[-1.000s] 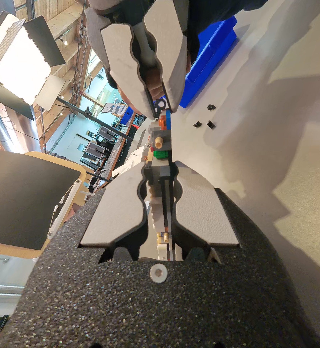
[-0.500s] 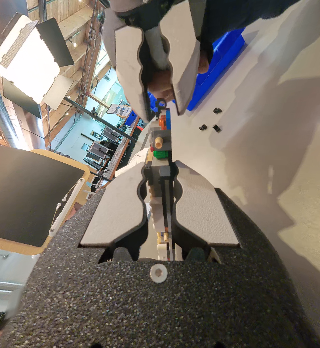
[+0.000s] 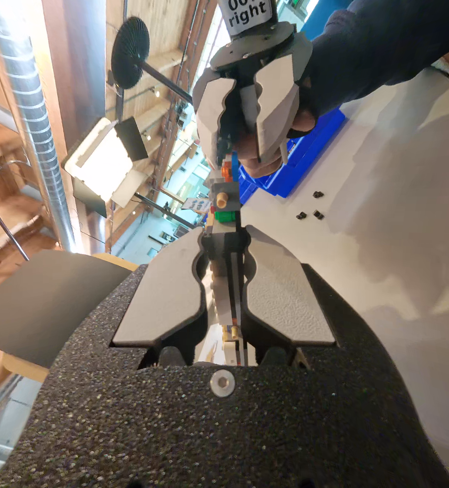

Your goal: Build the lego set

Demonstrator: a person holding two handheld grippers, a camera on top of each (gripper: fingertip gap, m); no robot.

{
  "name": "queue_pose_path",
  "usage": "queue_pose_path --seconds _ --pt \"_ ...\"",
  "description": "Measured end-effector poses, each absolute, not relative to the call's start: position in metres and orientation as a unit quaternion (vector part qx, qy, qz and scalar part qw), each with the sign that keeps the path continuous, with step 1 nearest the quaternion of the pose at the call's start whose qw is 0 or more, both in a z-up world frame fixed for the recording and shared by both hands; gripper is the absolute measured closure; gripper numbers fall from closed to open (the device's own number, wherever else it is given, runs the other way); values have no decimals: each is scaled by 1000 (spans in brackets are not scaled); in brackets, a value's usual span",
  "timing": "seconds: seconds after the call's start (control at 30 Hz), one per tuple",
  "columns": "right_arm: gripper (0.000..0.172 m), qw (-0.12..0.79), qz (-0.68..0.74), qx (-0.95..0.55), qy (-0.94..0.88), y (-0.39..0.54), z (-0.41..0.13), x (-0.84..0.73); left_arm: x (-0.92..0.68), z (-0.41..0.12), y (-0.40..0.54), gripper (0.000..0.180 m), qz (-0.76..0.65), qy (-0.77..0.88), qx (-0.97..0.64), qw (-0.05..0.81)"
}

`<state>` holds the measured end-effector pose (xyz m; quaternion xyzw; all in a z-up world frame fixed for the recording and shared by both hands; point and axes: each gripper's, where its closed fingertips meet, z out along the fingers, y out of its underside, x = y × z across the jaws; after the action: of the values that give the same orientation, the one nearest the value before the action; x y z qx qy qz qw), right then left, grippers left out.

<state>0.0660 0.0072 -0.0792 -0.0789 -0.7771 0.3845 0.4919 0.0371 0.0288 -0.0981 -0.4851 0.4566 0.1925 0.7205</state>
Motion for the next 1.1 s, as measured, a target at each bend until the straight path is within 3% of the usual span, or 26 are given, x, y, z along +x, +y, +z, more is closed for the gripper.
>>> queue_pose_path --seconds 0.23,0.43,0.63,0.87,1.1 --pt "146 538 355 -50 -763 0 -81 70 32 -99 25 156 321 496 -409 695" --pt "147 511 332 -83 -789 20 -109 62 14 -92 44 157 422 500 -362 665" --pt "148 357 392 -319 -786 58 -142 55 -2 -96 64 157 518 528 -297 604" --pt "146 110 587 -557 -577 67 -135 52 -4 -108 80 156 550 539 -260 583" --pt "146 -12 626 -625 -467 66 -152 44 5 -122 85 156 525 585 -226 575"
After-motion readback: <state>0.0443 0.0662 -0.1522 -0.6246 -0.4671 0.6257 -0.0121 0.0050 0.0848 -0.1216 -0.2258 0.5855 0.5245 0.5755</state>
